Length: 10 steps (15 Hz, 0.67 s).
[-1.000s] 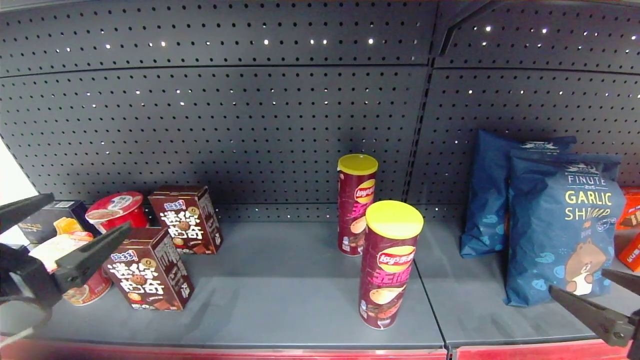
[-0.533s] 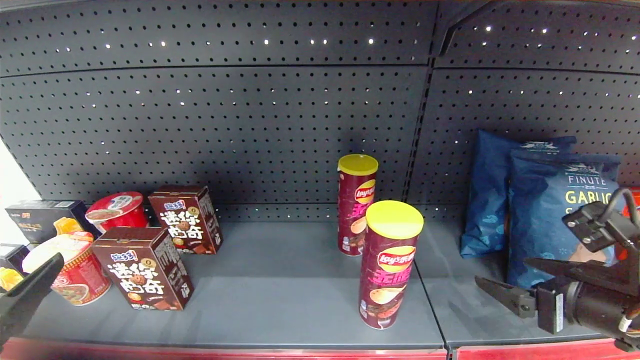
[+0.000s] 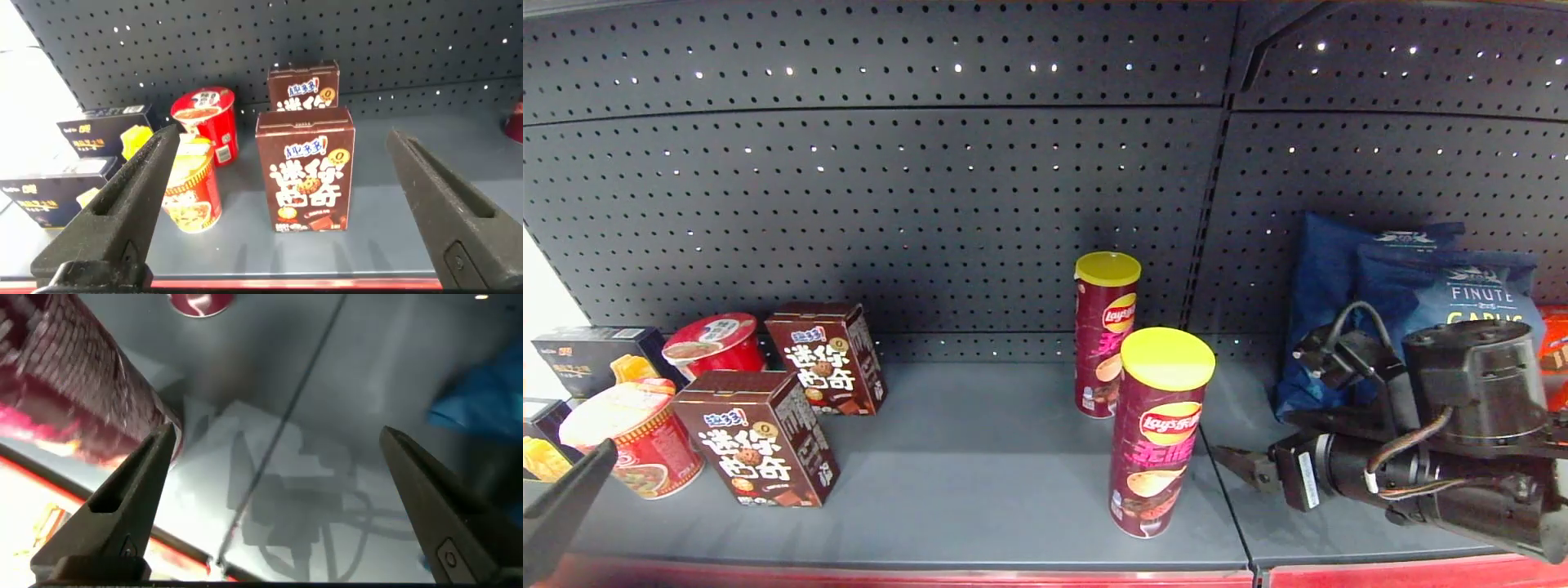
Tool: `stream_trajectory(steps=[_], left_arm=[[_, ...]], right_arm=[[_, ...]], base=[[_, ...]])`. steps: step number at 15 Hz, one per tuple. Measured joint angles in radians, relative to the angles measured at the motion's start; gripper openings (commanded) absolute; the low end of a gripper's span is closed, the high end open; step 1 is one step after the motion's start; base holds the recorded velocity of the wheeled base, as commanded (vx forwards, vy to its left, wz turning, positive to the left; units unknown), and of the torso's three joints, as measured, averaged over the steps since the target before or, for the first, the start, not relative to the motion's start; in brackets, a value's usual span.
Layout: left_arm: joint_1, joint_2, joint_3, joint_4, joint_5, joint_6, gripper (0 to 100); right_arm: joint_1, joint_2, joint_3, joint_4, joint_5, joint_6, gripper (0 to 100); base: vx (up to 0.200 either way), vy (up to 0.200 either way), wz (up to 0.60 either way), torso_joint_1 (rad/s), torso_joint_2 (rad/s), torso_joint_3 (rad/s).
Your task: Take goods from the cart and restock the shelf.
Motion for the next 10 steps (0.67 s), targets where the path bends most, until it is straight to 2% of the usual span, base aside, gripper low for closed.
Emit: stream_trajectory(steps=[10], left_arm=[[-0.002, 0.000, 0.043, 0.000, -0.006, -0.009, 100]], right_arm=[[0.051, 0.119, -0.073, -0.001, -0.008, 0.000, 100]], base=[[0.000, 0.000, 0.00, 0.000, 0.00, 0.000]])
